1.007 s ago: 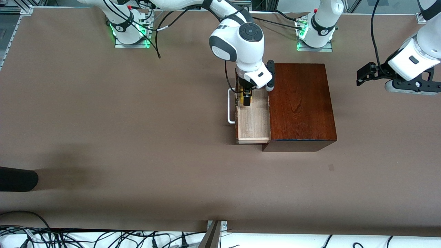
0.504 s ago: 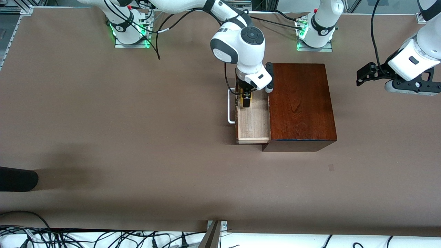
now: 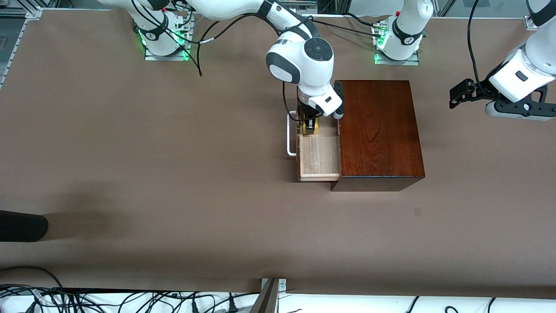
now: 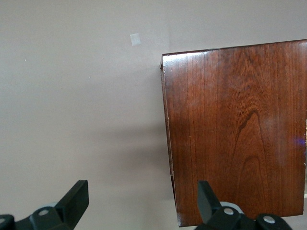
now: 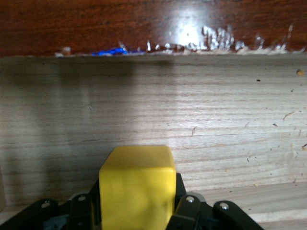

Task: Open drawer, take yellow block, close drawer
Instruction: 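Lift the cube with the right gripper while the left gripper approaches the drawer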

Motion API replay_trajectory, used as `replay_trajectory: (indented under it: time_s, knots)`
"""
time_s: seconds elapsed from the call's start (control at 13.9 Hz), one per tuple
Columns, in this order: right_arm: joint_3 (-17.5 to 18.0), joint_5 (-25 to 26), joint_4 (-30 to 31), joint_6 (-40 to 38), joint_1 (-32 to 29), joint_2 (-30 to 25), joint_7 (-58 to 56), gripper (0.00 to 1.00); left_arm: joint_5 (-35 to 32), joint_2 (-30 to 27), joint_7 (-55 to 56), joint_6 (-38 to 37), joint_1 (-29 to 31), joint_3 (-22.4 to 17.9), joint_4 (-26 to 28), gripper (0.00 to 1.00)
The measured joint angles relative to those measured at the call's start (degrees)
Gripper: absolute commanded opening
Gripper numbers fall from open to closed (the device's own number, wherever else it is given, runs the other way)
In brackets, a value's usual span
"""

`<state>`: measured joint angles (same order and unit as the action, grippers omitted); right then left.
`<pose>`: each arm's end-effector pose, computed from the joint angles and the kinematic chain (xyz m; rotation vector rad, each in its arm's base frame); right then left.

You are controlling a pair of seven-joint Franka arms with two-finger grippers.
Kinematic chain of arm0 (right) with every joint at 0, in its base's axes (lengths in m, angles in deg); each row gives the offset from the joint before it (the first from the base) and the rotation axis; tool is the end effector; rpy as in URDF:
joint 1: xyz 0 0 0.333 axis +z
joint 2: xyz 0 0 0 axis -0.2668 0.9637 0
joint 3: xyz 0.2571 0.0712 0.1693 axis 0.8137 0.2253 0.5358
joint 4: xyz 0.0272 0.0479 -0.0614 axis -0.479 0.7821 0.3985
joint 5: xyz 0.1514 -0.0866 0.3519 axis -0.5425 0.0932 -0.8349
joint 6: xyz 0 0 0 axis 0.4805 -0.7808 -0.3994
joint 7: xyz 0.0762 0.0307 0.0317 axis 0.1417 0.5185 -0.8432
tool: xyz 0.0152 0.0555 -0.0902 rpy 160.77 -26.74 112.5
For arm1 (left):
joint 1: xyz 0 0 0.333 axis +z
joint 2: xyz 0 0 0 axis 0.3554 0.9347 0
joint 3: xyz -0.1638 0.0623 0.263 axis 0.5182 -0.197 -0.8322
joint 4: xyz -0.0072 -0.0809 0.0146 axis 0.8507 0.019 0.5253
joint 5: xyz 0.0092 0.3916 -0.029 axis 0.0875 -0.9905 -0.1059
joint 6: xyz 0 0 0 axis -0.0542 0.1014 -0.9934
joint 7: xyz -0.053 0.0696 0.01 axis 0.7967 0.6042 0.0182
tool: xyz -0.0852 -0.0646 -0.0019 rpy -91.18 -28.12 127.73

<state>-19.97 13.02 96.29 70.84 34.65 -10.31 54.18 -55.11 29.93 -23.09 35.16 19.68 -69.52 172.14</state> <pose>0.4416 0.6306 0.3117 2.2032 2.1299 0.1701 0.5320 -0.0285 0.5713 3.1328 -0.1200 -0.1226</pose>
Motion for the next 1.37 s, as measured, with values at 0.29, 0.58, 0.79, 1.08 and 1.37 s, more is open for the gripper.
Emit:
replay_trajectory:
  time_s: [0.29,0.58,0.79,1.08,1.37]
  knots:
    - [0.0,0.0,-2.1,-2.6,-0.1,-0.2,0.0,0.00,0.0,0.0,0.0,0.0,0.0,0.0,0.0,1.00]
    - [-0.4,-1.5,-10.1,-12.4,-1.8,-2.8,0.2,0.00,0.0,0.0,0.0,0.0,0.0,0.0,0.0,1.00]
    - [-1.0,-4.2,-11.6,-15.8,-6.0,-8.4,0.2,0.00,0.5,0.2,0.0,-0.1,0.0,0.0,-0.1,1.00]
    - [-1.3,-9.7,-11.7,-21.1,-15.5,-14.3,0.0,0.00,5.3,0.7,-0.3,-3.8,-0.6,0.3,-0.8,1.00]
    - [-3.7,-10.6,-9.8,-23.3,-23.5,-18.9,0.3,0.00,8.8,0.9,-2.9,-11.8,-6.3,2.9,-4.0,1.00]
